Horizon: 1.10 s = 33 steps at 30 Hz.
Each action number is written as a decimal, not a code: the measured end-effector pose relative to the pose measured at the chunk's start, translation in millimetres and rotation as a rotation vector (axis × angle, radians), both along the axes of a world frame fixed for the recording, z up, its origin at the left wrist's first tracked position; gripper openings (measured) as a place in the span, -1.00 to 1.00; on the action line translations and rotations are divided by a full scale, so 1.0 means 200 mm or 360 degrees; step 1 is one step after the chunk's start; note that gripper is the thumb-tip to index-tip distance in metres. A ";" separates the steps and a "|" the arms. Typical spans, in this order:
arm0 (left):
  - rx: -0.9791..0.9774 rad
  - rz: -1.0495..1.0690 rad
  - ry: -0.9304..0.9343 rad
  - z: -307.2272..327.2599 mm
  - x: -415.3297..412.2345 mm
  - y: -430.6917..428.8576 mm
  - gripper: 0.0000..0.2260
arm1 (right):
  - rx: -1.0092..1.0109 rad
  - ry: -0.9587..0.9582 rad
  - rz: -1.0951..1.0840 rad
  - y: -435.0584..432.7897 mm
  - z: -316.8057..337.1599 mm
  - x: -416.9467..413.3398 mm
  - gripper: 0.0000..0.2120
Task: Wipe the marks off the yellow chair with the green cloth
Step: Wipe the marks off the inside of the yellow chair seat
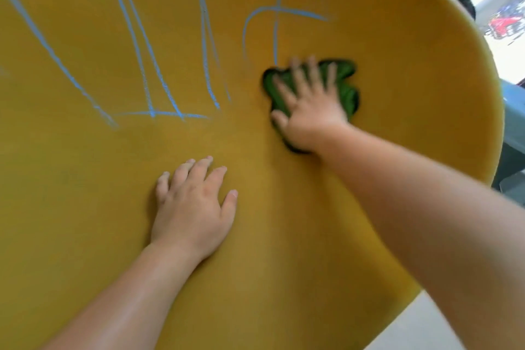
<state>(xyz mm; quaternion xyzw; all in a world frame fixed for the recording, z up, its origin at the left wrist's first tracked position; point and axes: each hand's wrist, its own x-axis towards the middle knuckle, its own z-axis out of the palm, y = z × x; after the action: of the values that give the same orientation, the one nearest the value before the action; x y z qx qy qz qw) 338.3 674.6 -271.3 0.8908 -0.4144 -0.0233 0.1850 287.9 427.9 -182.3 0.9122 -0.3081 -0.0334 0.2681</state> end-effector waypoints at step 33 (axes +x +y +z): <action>-0.0992 0.0630 0.1229 0.39 0.21 0.26 -0.65 | 0.1396 0.0879 0.0926 1.00 -0.13 -0.55 -0.49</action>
<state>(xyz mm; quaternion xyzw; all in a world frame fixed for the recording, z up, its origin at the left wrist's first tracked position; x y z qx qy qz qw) 380.7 727.6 -194.1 0.7813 -0.1273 -0.1897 0.5808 177.3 627.4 -208.1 0.9423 0.0783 -0.3188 -0.0656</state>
